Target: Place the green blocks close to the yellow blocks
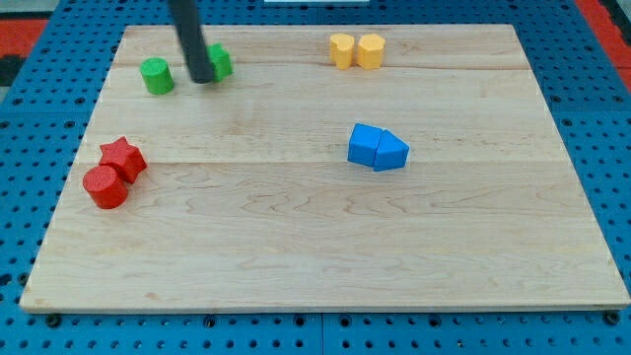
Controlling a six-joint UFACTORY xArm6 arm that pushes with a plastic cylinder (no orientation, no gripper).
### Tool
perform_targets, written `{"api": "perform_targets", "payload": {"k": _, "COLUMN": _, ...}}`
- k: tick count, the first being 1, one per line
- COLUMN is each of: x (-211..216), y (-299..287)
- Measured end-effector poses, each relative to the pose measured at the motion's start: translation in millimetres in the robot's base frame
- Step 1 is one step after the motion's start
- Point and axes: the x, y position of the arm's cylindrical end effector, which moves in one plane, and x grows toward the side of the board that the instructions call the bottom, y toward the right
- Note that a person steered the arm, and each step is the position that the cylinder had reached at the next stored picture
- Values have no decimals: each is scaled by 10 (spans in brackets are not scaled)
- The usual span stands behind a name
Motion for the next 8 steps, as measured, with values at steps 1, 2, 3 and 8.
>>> {"api": "perform_targets", "payload": {"k": 1, "x": -69, "y": 51}}
{"api": "perform_targets", "payload": {"k": 2, "x": -72, "y": -400}}
{"api": "perform_targets", "payload": {"k": 3, "x": -255, "y": -295}}
{"api": "perform_targets", "payload": {"k": 8, "x": -947, "y": 781}}
